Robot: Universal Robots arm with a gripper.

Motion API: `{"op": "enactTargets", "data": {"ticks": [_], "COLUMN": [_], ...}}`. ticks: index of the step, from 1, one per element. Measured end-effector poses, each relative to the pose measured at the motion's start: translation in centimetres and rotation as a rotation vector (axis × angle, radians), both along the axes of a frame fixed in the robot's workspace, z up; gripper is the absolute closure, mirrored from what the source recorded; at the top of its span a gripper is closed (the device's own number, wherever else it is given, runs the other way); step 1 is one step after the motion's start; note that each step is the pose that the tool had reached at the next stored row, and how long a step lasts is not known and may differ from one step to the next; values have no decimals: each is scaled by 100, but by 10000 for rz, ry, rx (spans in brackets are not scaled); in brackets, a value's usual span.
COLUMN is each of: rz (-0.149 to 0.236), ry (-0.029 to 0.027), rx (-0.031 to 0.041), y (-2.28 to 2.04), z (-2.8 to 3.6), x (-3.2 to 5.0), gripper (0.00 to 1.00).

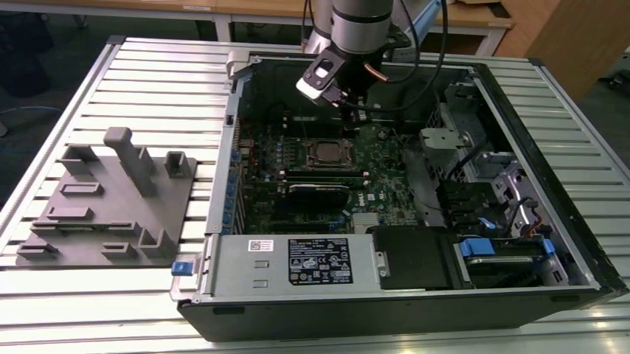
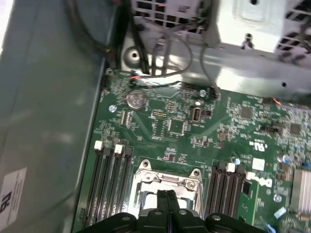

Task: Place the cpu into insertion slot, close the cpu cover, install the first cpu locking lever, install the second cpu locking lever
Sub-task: 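Close the cpu cover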

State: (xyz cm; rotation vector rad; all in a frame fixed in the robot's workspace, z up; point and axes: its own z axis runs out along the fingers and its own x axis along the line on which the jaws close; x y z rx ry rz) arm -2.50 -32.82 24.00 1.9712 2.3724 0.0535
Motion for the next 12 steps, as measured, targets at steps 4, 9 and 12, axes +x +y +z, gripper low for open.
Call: {"op": "enactTargets", "data": {"ticks": [4,9,12], "rz": [667,1557,2072], "ry": [0,0,-1], "rx": [1,1,1], "y": [0,0,0], "z": [-4,-10,-15], "x": [0,0,0], "gripper": [90,90,90]}}
